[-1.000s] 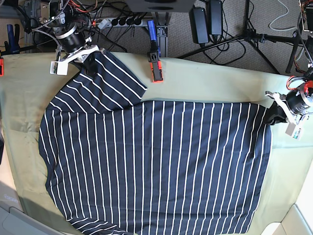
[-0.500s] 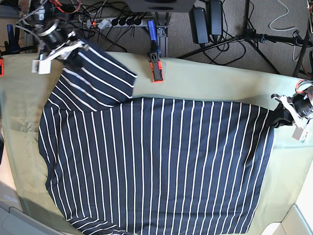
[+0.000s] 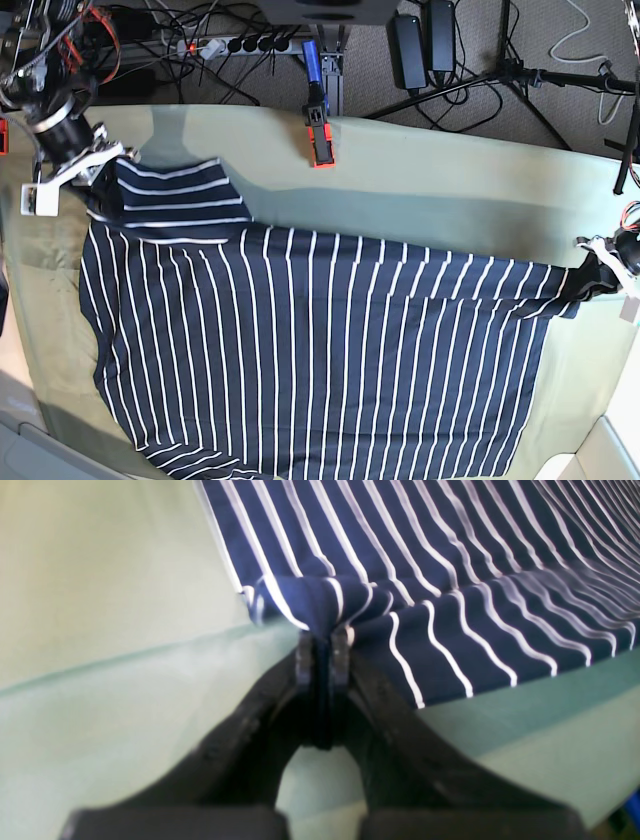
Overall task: Fold the T-shirt properly
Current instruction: 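Lift the hem with both grippers and fold it over toward the collar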
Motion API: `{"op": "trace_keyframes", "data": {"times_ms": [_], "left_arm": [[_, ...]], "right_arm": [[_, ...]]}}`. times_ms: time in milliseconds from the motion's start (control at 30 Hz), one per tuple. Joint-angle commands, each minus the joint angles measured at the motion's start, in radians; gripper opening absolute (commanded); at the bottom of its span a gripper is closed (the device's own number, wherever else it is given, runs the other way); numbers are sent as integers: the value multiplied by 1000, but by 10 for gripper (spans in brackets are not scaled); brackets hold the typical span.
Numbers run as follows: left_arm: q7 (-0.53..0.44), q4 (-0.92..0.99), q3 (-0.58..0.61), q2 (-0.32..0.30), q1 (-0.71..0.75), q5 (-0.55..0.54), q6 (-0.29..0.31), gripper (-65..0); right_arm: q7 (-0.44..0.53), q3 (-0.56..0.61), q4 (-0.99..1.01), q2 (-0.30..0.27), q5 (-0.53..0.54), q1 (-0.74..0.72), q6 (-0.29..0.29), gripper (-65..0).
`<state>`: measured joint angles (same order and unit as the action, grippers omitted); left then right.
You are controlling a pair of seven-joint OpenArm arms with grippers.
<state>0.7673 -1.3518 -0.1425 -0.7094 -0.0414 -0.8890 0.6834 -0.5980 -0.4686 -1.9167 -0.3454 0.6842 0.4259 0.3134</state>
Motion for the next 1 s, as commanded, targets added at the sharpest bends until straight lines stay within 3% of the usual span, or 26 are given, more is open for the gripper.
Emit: {"op": "trace_keyframes", "data": {"times_ms": [0, 300, 500, 800, 967], "left_arm": [[-23, 6, 0, -24, -44, -12, 15, -650], [-86, 237, 184, -11, -291, 23, 15, -650], [-118, 401, 258, 51, -455, 72, 15, -650], [-261, 684, 263, 147, -617, 194, 15, -647], [-321, 734, 263, 161, -640, 237, 15, -494]], "right_arm": [[25, 4, 3, -25, -3, -36, 34, -650], [43, 137, 274, -98, -57, -340, 34, -650], [43, 203, 463, -98, -104, -559, 35, -650], [40, 315, 741, -97, -179, -838, 35, -650], [53, 408, 856, -96, -219, -943, 35, -650]]}}
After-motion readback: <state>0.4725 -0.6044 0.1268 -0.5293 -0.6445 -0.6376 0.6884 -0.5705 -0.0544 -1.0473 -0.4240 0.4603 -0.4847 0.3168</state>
